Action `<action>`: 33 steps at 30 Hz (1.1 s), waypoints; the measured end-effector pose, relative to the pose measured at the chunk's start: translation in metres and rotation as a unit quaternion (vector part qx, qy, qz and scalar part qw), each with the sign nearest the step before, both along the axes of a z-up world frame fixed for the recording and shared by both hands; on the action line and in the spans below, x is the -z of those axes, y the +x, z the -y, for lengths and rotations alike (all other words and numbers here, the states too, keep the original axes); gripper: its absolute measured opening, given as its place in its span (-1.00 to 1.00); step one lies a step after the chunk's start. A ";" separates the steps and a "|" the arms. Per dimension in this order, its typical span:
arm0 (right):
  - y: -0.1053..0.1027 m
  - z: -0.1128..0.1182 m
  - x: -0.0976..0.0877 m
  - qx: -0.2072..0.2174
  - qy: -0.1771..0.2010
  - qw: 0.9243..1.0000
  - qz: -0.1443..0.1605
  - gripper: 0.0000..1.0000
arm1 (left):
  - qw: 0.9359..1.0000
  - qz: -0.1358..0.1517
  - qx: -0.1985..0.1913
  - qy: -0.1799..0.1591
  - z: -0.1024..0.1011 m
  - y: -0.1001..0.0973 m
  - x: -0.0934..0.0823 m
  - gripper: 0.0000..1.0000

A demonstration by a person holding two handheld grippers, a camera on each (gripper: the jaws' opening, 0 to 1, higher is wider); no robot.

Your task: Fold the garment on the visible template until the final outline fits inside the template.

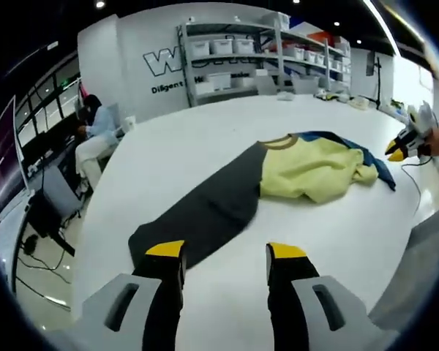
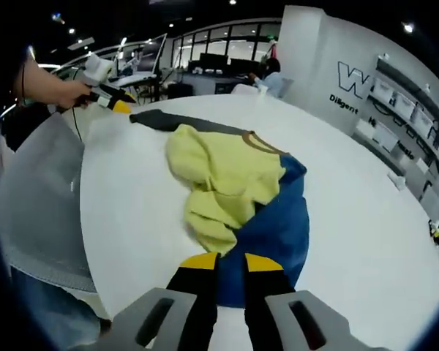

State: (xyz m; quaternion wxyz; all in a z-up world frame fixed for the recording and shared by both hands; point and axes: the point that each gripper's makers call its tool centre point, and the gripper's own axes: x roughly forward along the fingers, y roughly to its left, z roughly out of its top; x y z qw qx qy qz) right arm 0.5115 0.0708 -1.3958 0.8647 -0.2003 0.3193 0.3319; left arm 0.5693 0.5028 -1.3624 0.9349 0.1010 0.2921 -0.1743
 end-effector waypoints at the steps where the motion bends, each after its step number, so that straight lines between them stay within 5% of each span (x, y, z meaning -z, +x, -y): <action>1: -0.006 0.001 0.003 0.005 0.003 1.000 -0.006 -0.90 | 1.000 0.001 0.000 -0.003 0.006 -0.003 -0.001 -0.01; 10: -0.037 -0.017 0.033 -0.019 -0.022 1.000 -0.010 -0.85 | 1.000 0.005 0.005 -0.028 0.044 -0.027 -0.014 0.02; 17: -0.040 -0.014 0.049 -0.015 -0.047 0.999 -0.003 -0.81 | 0.999 0.008 0.018 -0.025 0.059 -0.041 -0.028 0.03; 22: -0.036 -0.015 0.048 -0.013 -0.038 0.999 -0.001 -1.00 | 1.000 0.009 0.018 -0.018 0.057 -0.047 -0.034 0.01; 25: -0.033 -0.019 0.035 -0.002 -0.002 1.000 -0.003 -1.00 | 1.000 0.009 0.013 -0.019 0.055 -0.051 -0.037 -0.01; 29: -0.022 -0.019 -0.004 0.003 0.056 0.998 0.024 -1.00 | 1.000 0.010 0.005 -0.024 0.054 -0.052 -0.038 -0.03; 33: -0.004 -0.006 -0.047 0.047 0.156 0.986 0.040 -1.00 | 1.000 0.008 0.005 -0.027 0.059 -0.054 -0.036 -0.05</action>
